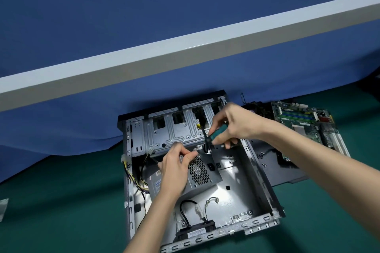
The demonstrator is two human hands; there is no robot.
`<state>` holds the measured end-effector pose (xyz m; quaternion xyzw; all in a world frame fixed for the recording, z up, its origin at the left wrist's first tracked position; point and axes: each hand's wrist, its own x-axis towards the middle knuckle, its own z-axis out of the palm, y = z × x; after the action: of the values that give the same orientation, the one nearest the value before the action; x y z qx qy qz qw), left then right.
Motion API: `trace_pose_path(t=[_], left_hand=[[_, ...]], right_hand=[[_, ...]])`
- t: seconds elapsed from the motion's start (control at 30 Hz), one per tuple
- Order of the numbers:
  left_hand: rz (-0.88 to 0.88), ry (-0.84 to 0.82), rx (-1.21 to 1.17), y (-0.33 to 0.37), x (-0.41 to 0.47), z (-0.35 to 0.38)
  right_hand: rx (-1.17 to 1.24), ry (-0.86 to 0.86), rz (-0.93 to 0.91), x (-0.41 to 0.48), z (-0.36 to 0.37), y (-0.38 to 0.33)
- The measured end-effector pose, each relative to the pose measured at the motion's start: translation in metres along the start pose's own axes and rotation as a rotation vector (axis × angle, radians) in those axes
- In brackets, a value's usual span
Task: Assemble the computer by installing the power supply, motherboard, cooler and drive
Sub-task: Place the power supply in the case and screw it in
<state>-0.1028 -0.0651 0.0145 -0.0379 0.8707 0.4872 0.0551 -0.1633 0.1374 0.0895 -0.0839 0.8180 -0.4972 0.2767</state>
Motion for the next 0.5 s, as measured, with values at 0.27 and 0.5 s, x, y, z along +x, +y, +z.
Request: trace_pose_path(t=[0.27,0.5], left_hand=[[0.037,0.024,0.028,-0.004,0.002,0.001],[0.052,0.025,-0.004,0.001,0.001,0.009]], right_hand=[[0.071,-0.080,0.174,-0.003,0.005,-0.008],[-0.267,0.001,-0.006,-0.005,0.009,-0.012]])
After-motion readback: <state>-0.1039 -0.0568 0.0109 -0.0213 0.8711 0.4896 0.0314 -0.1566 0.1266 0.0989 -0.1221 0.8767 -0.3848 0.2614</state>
